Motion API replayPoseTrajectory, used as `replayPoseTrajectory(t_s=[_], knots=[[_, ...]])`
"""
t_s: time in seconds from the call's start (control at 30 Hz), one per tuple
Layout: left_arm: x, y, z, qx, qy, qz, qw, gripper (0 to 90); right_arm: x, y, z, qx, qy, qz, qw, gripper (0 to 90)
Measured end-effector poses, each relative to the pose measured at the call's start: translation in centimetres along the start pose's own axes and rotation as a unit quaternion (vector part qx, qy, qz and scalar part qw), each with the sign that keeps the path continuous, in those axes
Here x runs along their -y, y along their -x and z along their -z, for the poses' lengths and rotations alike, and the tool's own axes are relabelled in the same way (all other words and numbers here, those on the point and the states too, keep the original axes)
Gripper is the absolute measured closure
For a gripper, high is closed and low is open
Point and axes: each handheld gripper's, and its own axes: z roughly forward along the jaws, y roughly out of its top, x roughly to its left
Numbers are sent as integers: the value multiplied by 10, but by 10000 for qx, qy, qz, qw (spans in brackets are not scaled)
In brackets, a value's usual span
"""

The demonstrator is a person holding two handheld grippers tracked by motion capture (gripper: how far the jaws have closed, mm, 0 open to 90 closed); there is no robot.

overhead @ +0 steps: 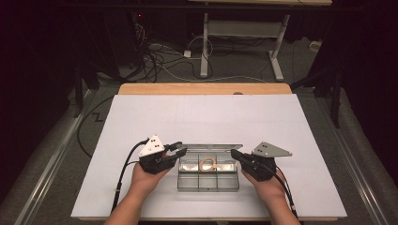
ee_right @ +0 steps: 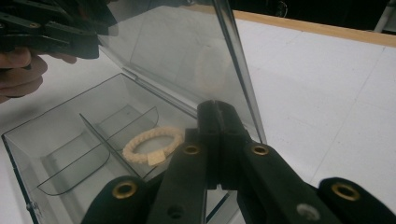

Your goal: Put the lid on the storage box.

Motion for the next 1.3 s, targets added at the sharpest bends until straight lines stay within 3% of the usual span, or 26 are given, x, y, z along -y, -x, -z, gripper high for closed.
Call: replayPoseTrajectory(t_s=[0.5, 0.83, 0.9, 1.03, 1.3], knots=[[8, 7, 10, -76, -127, 6, 9999, 607, 2, -7, 6, -25, -33, 36, 10000, 900], [25, 12, 28, -31, -193, 333, 9993, 577, 8, -10, 8, -54, -25, 53, 10000, 900], [30, 15, 30, -21, -227, 338, 9992, 639, 9, -11, 9, -49, -36, 64, 10000, 900], [31, 23, 28, 157, -366, 287, 9988, 863, 12, -13, 11, -67, -44, 85, 9999, 900], [25, 33, 22, 368, -288, 270, 9985, 872, 20, -18, 14, -48, -73, 183, 9998, 900]])
